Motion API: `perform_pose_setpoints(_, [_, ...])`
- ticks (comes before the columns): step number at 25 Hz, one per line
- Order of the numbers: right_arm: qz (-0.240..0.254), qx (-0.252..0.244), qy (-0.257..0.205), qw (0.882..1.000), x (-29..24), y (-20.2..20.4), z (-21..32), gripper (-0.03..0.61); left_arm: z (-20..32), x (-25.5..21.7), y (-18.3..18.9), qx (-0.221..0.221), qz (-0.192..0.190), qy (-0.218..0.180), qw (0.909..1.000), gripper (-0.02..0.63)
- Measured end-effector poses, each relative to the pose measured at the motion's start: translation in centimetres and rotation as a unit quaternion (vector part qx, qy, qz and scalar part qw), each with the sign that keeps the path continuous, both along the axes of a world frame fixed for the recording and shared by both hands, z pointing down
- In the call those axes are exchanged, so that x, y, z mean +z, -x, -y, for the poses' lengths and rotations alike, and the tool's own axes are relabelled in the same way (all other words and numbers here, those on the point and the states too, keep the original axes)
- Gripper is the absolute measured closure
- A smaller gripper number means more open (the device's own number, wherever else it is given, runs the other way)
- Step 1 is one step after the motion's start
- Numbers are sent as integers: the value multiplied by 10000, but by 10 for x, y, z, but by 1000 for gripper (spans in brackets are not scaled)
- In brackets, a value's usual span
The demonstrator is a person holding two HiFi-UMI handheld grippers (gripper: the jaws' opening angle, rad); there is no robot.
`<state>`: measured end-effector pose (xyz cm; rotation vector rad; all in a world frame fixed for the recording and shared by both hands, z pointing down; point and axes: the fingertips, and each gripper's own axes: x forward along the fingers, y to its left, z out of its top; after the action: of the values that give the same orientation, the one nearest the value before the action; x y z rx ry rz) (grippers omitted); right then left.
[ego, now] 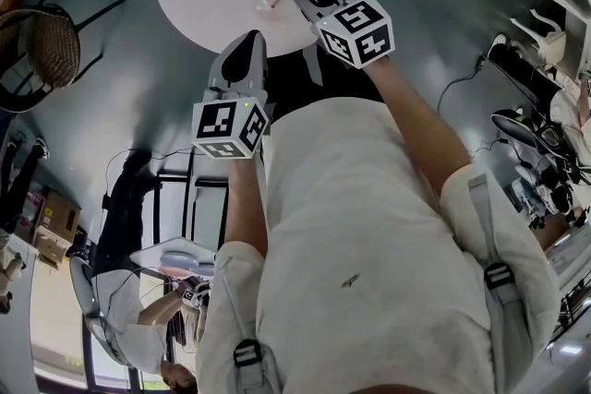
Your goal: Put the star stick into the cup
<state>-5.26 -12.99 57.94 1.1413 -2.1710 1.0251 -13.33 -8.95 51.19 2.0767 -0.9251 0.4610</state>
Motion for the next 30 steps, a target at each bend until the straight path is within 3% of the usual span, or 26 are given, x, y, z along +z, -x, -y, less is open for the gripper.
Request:
perform_pose_setpoints(16, [-46,-124,45,9999,4,-2,-5,515,-1,0,-4,-18,2,-29,10000,603])
perform_pose_setpoints(30, [-32,-114,172,9998,10,3,-10,443,-1,1,3,-75,-8,-45,10000,603])
